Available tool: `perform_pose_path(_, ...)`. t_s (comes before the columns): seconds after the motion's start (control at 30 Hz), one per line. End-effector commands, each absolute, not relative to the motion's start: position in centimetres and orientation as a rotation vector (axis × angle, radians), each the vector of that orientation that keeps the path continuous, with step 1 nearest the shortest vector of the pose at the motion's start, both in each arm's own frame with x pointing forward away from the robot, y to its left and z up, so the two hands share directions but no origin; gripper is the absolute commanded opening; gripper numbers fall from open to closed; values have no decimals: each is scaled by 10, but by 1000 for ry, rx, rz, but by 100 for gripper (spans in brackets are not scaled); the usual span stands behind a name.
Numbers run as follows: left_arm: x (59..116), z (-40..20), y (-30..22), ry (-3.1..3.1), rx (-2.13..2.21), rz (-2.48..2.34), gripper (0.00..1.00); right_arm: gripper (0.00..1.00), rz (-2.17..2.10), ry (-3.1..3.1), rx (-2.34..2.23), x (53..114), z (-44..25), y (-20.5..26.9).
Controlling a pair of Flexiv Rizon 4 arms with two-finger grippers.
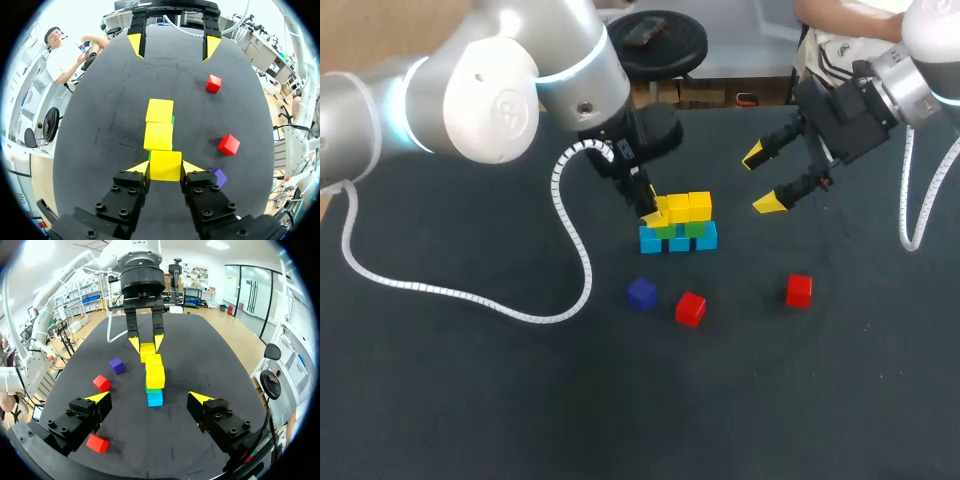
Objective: Place the blue cubes, place green cubes on the blue cubes, place the yellow cubes on the green cubes, then place the red cubes on the yellow cubes, and place purple cube on the red cubes.
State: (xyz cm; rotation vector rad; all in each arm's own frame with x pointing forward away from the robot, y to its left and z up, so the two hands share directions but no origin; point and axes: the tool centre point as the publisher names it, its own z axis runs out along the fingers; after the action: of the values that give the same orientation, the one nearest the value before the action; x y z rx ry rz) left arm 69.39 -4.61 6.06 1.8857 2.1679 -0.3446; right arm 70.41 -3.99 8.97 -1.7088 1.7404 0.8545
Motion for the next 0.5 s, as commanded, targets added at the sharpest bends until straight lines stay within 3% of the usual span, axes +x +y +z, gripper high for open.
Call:
perform_pose_path(0.03, 697, 61, -47, 2171, 1892, -342, 0, 100, 853, 1739, -1707, 703, 90, -40)
perform_pose_path(0.5, 698, 60, -47, 2177, 1896, -335, 0, 100, 853, 1739, -1707, 703, 90, -40)
